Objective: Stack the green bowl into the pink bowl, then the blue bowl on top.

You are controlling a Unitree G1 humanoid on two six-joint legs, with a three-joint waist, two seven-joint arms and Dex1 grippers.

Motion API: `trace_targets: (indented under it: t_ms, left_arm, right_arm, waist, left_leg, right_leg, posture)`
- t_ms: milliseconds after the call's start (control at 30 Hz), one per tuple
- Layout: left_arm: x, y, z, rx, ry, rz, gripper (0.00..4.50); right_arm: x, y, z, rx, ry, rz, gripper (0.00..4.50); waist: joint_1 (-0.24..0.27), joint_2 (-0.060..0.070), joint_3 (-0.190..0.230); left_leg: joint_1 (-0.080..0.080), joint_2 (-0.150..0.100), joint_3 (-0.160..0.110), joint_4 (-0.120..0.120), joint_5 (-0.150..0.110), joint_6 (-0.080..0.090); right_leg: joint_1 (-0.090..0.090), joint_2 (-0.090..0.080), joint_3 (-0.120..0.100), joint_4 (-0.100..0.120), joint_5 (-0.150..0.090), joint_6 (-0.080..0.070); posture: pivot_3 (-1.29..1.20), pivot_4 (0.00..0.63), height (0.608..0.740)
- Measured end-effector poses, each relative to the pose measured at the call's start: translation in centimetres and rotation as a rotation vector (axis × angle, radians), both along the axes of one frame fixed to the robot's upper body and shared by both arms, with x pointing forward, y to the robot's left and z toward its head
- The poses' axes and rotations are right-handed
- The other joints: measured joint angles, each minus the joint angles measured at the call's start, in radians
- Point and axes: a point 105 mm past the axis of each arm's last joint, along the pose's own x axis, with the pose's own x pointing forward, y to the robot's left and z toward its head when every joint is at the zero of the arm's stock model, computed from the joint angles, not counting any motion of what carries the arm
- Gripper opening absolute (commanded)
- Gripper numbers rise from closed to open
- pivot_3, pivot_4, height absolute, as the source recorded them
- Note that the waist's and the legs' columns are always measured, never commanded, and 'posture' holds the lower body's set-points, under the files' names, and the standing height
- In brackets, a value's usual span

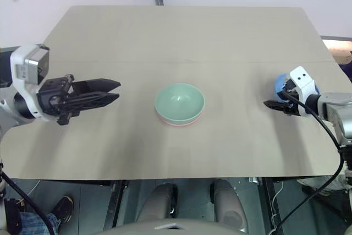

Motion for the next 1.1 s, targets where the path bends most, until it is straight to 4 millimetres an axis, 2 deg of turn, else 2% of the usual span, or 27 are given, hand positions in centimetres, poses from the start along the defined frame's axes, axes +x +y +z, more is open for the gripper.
trace_targets:
  t_ms: [100,133,300,400,500,533,633,767,867,933,1100]
  left_arm:
    - [0.1,-0.2,-0.1,0.002,0.004,-0.006,2.15]
    - [0.1,-0.2,-0.1,0.003,0.001,-0.006,2.15]
    - [0.1,-0.2,0.1,0.005,-0.004,-0.006,2.15]
    - [0.1,-0.2,0.1,0.006,-0.008,-0.002,2.15]
    - [0.3,-0.1,0.2,0.006,-0.019,0.013,2.15]
    - [0.4,-0.1,0.2,0.006,-0.023,0.013,2.15]
    - [0.4,-0.1,0.2,0.007,-0.025,0.013,2.15]
    - [0.7,-0.2,-0.1,0.019,-0.024,0.018,2.15]
    - [0.8,-0.3,-0.3,0.023,-0.022,0.016,2.15]
    - [0.9,-0.2,-0.3,0.025,-0.027,0.021,2.15]
    - [1.1,-0.1,-0.2,0.024,-0.036,0.030,2.15]
  right_arm:
    - [-0.1,0.3,0.1,-0.007,-0.007,0.015,0.34]
    - [0.1,0.2,0.8,-0.022,-0.038,0.018,0.03]
    - [-0.1,0.2,1.1,-0.030,-0.043,0.040,0.03]
    - [-0.2,1.2,1.2,-0.035,-0.056,0.104,0.03]
    - [-0.4,5.0,2.3,0.010,-0.109,0.260,0.03]
    - [-0.6,7.3,3.4,0.036,-0.153,0.355,0.03]
    - [-1.7,12.0,6.2,0.039,-0.249,0.549,0.03]
    - [-3.5,17.0,7.7,0.054,-0.289,0.749,0.03]
    - [-4.8,19.1,7.2,0.042,-0.262,0.858,0.03]
    - [-6.0,20.5,5.9,0.031,-0.198,0.923,0.03]
    - [-6.9,21.8,3.4,-0.027,-0.121,0.973,0.03]
  waist:
    - [-0.001,0.000,0.000]
    - [-0.003,0.000,0.000]
    - [-0.002,-0.001,-0.001]
    - [-0.003,-0.001,-0.001]
    - [-0.008,0.000,0.000]
    - [-0.010,0.001,0.000]
    - [-0.006,0.001,0.001]
    - [0.004,0.001,0.000]
    - [0.007,0.001,0.000]
    - [0.006,0.001,0.000]
    - [0.001,0.000,0.000]
  left_leg:
    - [0.000,0.000,0.000,0.000,0.000,0.000]
    - [0.000,0.000,0.000,0.000,0.000,0.000]
    - [0.000,0.000,0.000,0.000,0.000,0.000]
    - [0.001,0.000,0.000,0.000,0.000,0.000]
    - [0.001,0.001,0.000,0.000,0.000,0.000]
    - [0.001,0.001,0.000,0.000,0.000,0.000]
    - [0.000,0.001,0.000,0.000,0.000,0.000]
    - [-0.001,0.001,-0.001,0.000,0.000,0.000]
    - [-0.001,0.000,-0.001,0.000,0.000,0.000]
    - [-0.001,0.001,-0.001,0.000,0.000,0.000]
    - [-0.001,0.001,-0.001,0.000,0.000,0.000]
  right_leg:
    - [0.000,0.000,0.000,0.000,0.000,0.000]
    - [0.000,0.000,0.000,0.000,0.000,0.000]
    - [0.000,0.000,0.000,0.000,0.000,0.000]
    - [0.000,0.001,0.000,0.000,0.000,0.000]
    - [0.000,0.001,0.000,0.001,0.000,0.000]
    - [0.000,0.001,0.001,0.001,0.000,0.000]
    - [0.000,0.001,0.000,0.000,0.000,0.000]
    - [0.000,0.000,-0.001,-0.001,0.000,0.000]
    - [0.000,0.000,-0.001,-0.001,0.000,0.000]
    - [0.000,0.000,-0.001,-0.001,0.000,0.000]
    - [-0.001,0.000,-0.001,0.000,0.000,0.000]
  posture:
    - [0.00,0.150,0.740]
    - [0.00,0.150,0.740]
    - [0.00,0.150,0.740]
    - [0.00,0.150,0.740]
    - [0.00,0.150,0.740]
    - [0.00,0.150,0.740]
    - [0.00,0.150,0.740]
    - [0.00,0.150,0.740]
    - [0.00,0.150,0.740]
    - [0.00,0.150,0.740]
    - [0.00,0.150,0.740]
